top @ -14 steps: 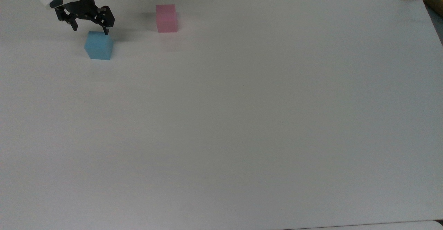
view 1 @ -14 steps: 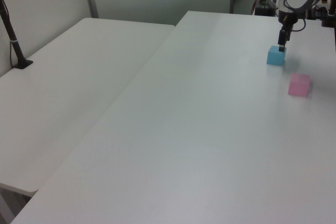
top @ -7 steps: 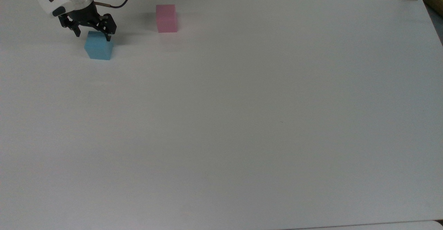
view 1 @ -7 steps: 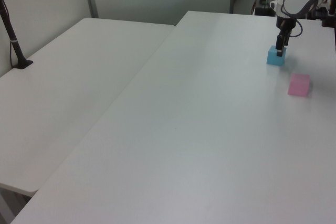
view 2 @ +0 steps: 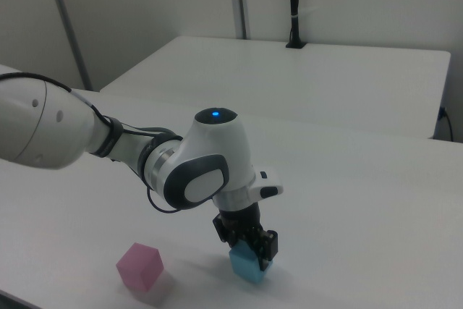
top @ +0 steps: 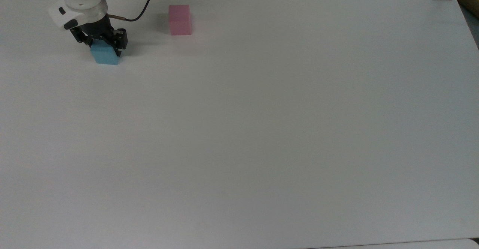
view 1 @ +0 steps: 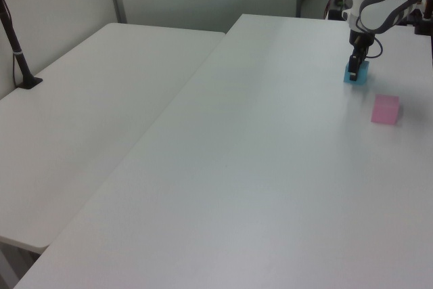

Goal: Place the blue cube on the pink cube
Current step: 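Lift the light-blue cube up off the table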

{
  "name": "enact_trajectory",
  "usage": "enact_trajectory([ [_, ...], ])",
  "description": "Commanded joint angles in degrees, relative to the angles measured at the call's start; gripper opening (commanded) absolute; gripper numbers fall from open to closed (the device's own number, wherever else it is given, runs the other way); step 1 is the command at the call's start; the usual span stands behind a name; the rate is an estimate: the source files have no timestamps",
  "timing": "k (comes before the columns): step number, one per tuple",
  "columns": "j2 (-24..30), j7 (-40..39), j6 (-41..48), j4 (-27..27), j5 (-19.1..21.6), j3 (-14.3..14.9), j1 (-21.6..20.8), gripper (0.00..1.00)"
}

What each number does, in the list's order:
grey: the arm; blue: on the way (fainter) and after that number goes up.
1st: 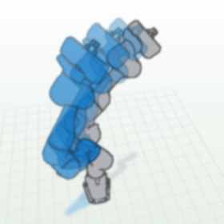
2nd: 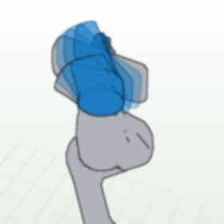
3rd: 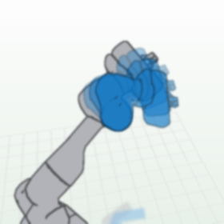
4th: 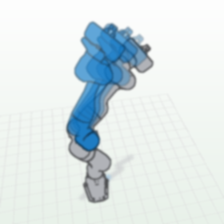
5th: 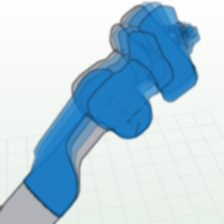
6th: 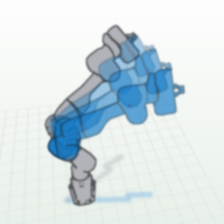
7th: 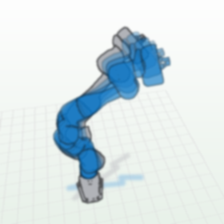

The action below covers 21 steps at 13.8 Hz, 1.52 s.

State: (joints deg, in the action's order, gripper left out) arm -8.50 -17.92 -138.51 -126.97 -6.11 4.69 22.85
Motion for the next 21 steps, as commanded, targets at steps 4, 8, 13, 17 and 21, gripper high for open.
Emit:
enact_trajectory([
  [4,1.7,0.8,0.5,0.7,0.9,0.4,-0.9,0.15],
  [8,5.6,0.3,18.3,11.5,0.8,0.1,-0.9,0.15],
  [13,6.5,0.7,39.0,30.3,2.8,-0.6,-2.3,0.15],
  [17,6.6,3.5,43.9,35.3,2.8,-0.8,-6.1,0.16],
  [21,7.8,12.0,43.7,35.3,2.9,-0.8,-14.2,0.18],
])
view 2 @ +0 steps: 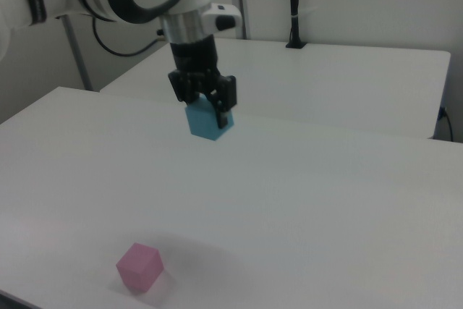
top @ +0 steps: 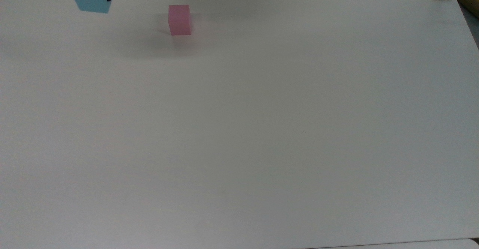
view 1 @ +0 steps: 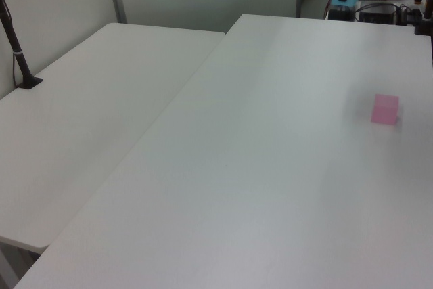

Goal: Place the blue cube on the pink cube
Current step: 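Lift the light-blue cube up off the table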

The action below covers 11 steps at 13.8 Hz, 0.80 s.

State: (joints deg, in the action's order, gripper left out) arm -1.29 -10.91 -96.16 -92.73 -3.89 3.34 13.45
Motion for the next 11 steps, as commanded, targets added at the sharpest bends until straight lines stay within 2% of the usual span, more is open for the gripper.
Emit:
enact_trajectory([
  [1,0.8,6.0,1.3,0.9,0.6,0.5,-6.8,0.18],
  [3,2.6,6.0,1.5,-0.9,0.6,0.6,-9.7,0.18],
  [4,5.6,5.9,1.1,-4.6,0.7,0.6,-10.9,0.18],
  [7,18.8,5.2,-2.8,-20.2,0.6,1.1,-13.9,0.18],
  [10,28.2,4.9,-2.8,-29.7,0.6,1.3,-14.7,0.18],
  [11,29.7,4.9,-2.7,-31.1,0.6,1.3,-14.7,0.18],
])
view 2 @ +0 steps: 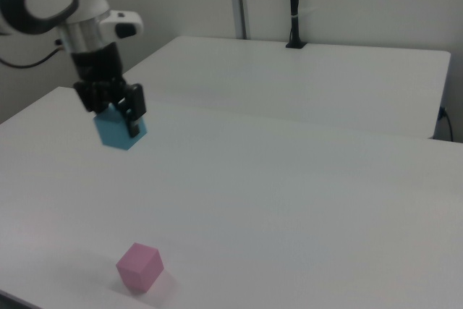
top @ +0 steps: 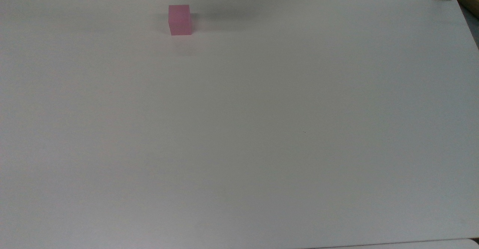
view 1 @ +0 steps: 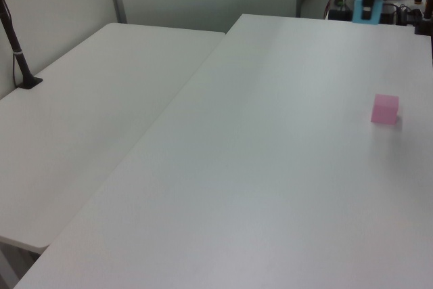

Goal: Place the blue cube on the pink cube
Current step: 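Carry the light-blue cube over the pink cube and lower it on top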

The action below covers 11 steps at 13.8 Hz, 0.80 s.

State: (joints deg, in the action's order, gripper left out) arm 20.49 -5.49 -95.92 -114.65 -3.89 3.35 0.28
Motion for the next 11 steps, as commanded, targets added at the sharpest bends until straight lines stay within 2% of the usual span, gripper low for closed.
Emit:
enact_trajectory([
  [1,9.4,-0.5,-3.0,-10.9,0.5,1.3,-1.5,0.18],
  [6,12.3,-0.7,-6.2,-18.6,0.1,1.3,-1.5,0.17],
  [9,12.0,-0.7,-16.6,-28.2,-1.5,1.5,-1.1,0.17],
  [11,11.6,-0.7,-22.1,-32.5,-2.2,1.6,-0.6,0.17],
])
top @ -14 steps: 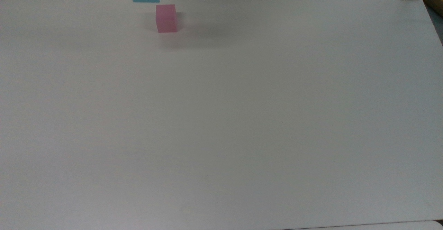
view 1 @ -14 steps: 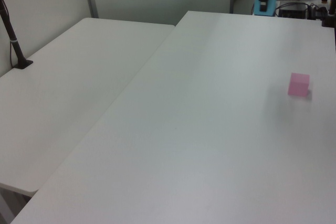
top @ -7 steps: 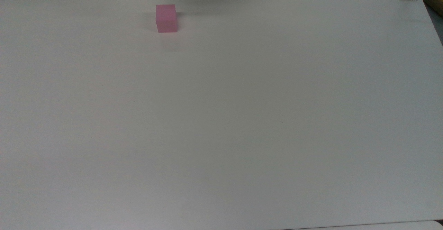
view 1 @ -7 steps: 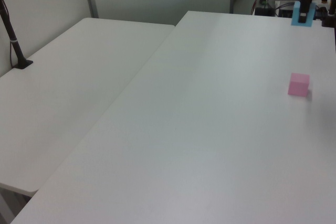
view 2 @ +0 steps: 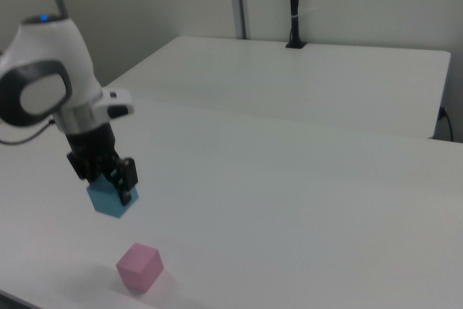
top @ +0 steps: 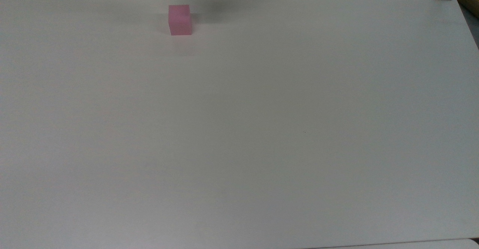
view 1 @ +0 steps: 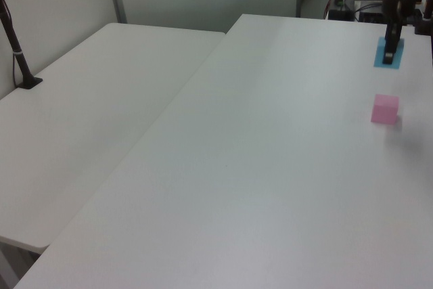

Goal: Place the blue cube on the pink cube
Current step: 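Carry the light-blue cube over the pink cube and lower it on top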

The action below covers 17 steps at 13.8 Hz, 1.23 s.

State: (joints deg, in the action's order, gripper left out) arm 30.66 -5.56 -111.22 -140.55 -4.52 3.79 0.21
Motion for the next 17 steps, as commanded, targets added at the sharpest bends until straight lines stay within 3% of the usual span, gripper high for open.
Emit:
enact_trajectory([
  [1,1.4,-0.6,-9.5,-8.8,-1.8,1.4,-0.4,0.17],
  [4,0.8,-0.6,-14.5,-12.5,-2.0,1.6,0.6,0.17],
  [7,0.0,-0.6,-15.1,-13.1,-2.2,3.2,0.8,0.17],
  [10,-2.2,-0.7,-15.1,-13.1,-6.1,5.3,0.8,0.17],
  [17,-3.9,-0.9,-16.2,-13.0,-7.3,5.8,0.1,0.2],
])
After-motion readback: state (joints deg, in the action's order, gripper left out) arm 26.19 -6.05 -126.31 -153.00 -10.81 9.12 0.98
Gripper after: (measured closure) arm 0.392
